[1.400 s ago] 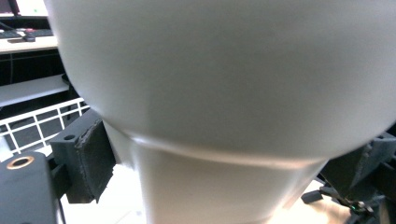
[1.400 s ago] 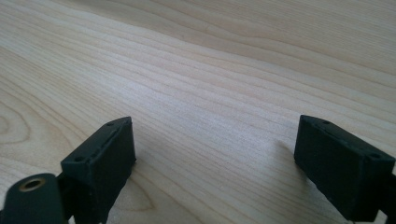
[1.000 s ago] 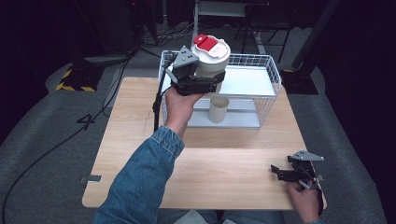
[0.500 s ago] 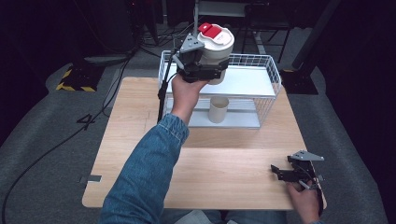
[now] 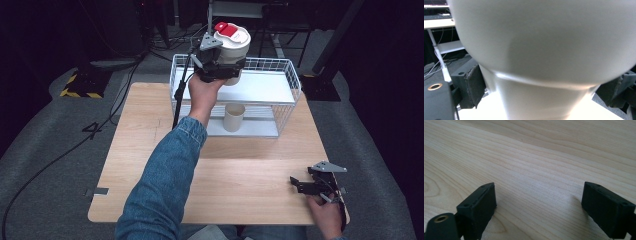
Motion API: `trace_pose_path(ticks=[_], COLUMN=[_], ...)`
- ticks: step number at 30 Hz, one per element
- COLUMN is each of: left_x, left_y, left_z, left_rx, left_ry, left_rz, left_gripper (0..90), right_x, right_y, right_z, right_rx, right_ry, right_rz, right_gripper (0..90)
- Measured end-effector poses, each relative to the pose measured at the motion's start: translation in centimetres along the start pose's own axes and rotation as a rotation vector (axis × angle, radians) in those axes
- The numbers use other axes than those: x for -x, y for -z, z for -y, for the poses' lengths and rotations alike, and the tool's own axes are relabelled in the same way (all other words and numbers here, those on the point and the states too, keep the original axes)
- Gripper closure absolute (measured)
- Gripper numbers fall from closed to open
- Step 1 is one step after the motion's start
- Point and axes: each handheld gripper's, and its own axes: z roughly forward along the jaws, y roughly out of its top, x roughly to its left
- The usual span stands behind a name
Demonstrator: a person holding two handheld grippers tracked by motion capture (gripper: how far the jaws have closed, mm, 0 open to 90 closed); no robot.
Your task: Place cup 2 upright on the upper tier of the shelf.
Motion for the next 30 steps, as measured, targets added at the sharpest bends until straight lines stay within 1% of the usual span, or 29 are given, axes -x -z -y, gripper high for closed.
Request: trace_pose_path(ticks=[2, 4, 7, 13, 15, 17, 20, 22, 30], left_x=[-0.2, -0.3, -0.5, -0.9, -1.0, -1.1, -1.1, -1.0, -0.6], left_y=[-0.3, -0.6, -1.1, -1.9, -2.2, -2.4, -2.7, -2.9, -3.6], left_z=[0.2, 0.3, 0.7, 1.4, 1.6, 1.9, 2.1, 2.2, 2.7], left_rx=[-0.006, -0.018, -0.024, -0.032, -0.029, -0.035, -0.034, -0.03, -0.05], left_ry=[0.005, -0.001, 0.001, 0.021, 0.031, 0.043, 0.057, 0.058, 0.054], left_rz=[-0.007, -0.015, -0.024, -0.034, -0.036, -0.033, -0.031, -0.029, -0.032], left_gripper=[11.6, 11.6, 11.6, 11.6, 11.6, 11.6, 11.6, 11.6, 11.6], right_x=[0.0, 0.0, 0.0, 0.0, 0.0, 0.0, 0.0, 0.0, 0.0], right_y=[0.0, 0.0, 0.0, 0.0, 0.0, 0.0, 0.0, 0.0, 0.0], right_z=[0.0, 0.0, 0.0, 0.0, 0.0, 0.0, 0.0, 0.0, 0.0], right_rx=[0.0, 0.0, 0.0, 0.0, 0.0, 0.0, 0.0, 0.0, 0.001], right_ry=[0.0, -0.001, -0.001, -0.001, -0.001, 0.0, 0.0, 0.0, 0.0], right_rz=[0.0, 0.0, 0.0, 0.0, -0.001, 0.0, 0.0, 0.0, 0.0], right_gripper=[12.7, 12.7, 12.7, 12.7, 12.7, 12.7, 12.7, 12.7, 12.7])
